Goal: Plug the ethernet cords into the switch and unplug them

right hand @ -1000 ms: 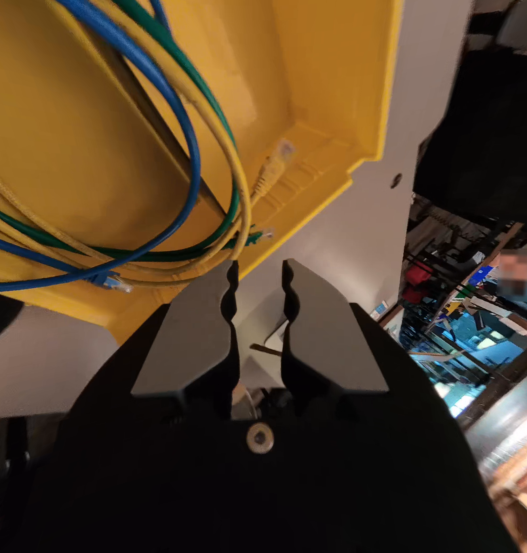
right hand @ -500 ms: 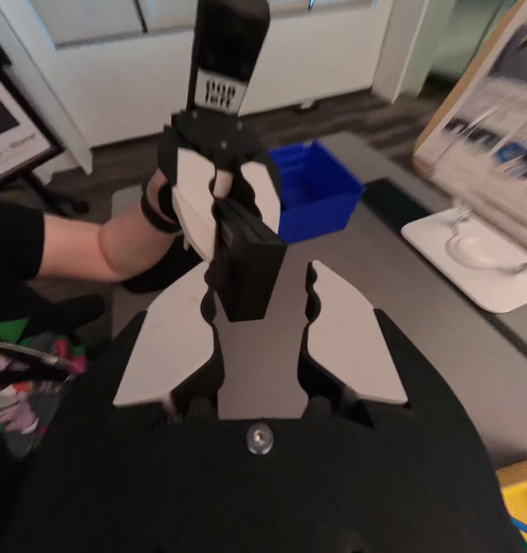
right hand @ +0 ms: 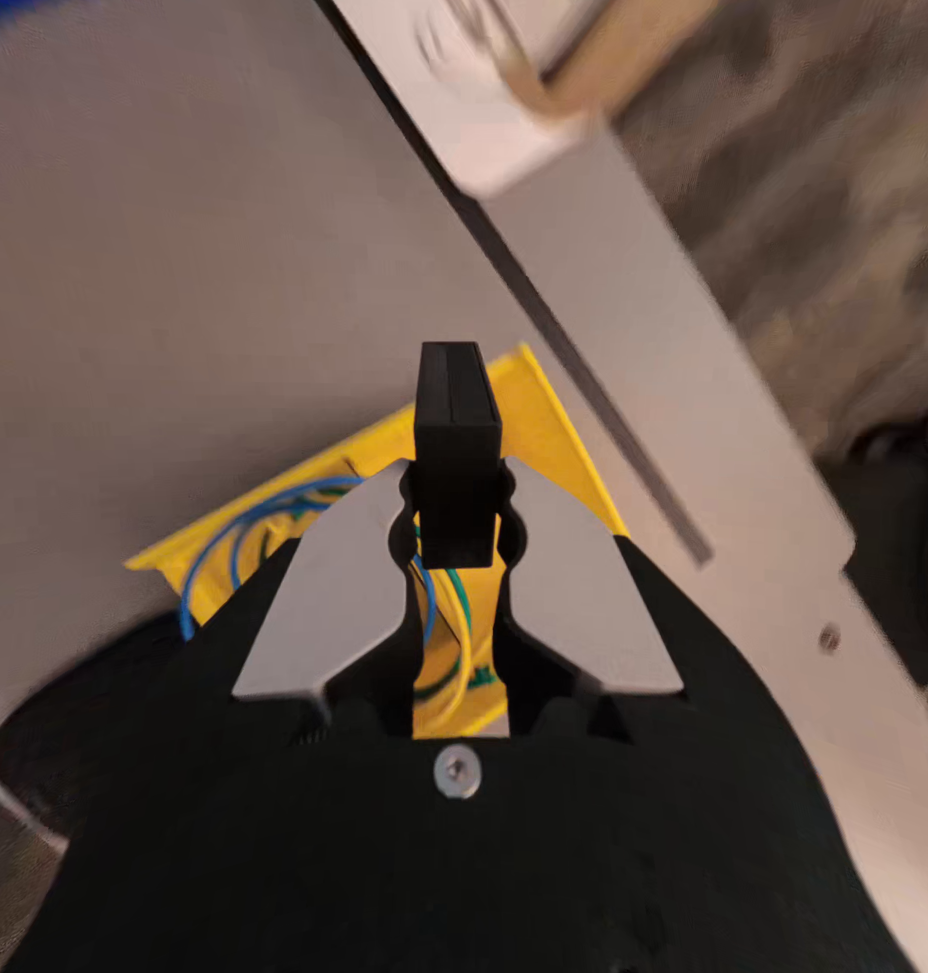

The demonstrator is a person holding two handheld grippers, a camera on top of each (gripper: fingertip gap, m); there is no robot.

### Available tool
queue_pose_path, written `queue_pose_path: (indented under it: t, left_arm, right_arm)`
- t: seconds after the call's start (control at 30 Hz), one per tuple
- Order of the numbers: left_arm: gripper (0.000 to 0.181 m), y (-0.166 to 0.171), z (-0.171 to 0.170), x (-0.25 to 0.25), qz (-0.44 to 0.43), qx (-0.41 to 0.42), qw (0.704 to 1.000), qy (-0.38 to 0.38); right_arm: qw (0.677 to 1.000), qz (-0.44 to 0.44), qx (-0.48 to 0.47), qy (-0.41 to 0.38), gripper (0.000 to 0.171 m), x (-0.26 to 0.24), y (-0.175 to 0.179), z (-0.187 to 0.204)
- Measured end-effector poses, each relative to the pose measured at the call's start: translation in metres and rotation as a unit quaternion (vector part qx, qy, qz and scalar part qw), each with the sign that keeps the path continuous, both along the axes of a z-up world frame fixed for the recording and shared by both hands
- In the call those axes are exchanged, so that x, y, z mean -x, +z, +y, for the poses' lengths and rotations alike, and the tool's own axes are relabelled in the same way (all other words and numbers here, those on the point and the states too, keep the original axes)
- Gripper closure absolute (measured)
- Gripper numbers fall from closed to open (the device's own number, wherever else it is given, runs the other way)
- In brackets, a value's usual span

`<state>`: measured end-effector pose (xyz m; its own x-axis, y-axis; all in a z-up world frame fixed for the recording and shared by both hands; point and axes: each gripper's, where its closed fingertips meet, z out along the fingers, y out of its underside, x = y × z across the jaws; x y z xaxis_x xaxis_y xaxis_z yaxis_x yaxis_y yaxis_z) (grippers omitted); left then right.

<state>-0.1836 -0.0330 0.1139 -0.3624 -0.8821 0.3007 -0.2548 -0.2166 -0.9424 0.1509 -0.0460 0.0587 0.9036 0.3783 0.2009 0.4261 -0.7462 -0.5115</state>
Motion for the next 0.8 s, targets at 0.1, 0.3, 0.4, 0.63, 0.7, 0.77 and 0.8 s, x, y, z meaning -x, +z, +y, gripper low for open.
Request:
queue_pose_path:
  t: [0.1,0.3,0.4,0.63,0.7,0.77,0.8]
  left_arm:
    - [0.135,0.009,0.003,0.01,-0.015,-0.014,1.0,0.014]
    - [0.138,0.012,0.006,0.016,-0.016,-0.021,0.999,0.025]
    - [0.138,0.014,0.009,0.016,-0.018,-0.014,0.999,0.031]
    - [0.132,0.019,0.007,0.021,-0.018,-0.019,0.999,0.038]
    - [0.129,0.023,0.009,0.026,-0.023,-0.023,0.998,0.05]
    - [0.122,0.026,0.017,0.034,-0.026,-0.031,0.996,0.076]
    - [0.121,0.026,0.024,0.039,-0.023,-0.04,0.994,0.096]
  right_arm:
    - [0.992,0.02,0.108,-0.067,0.143,-0.049,-0.059,0.008]
    - [0.94,0.176,0.246,-0.161,0.142,-0.046,-0.148,0.011]
    - [0.901,0.222,0.271,-0.256,0.142,-0.054,-0.168,0.005]
    - [0.897,0.188,0.251,-0.313,0.138,-0.089,-0.164,-0.022]
    - [0.913,0.17,0.202,-0.31,0.138,-0.097,-0.148,-0.021]
    - [0.931,0.143,0.128,-0.309,0.13,-0.108,-0.124,-0.019]
    - [0.938,0.132,0.089,-0.308,0.13,-0.111,-0.109,-0.022]
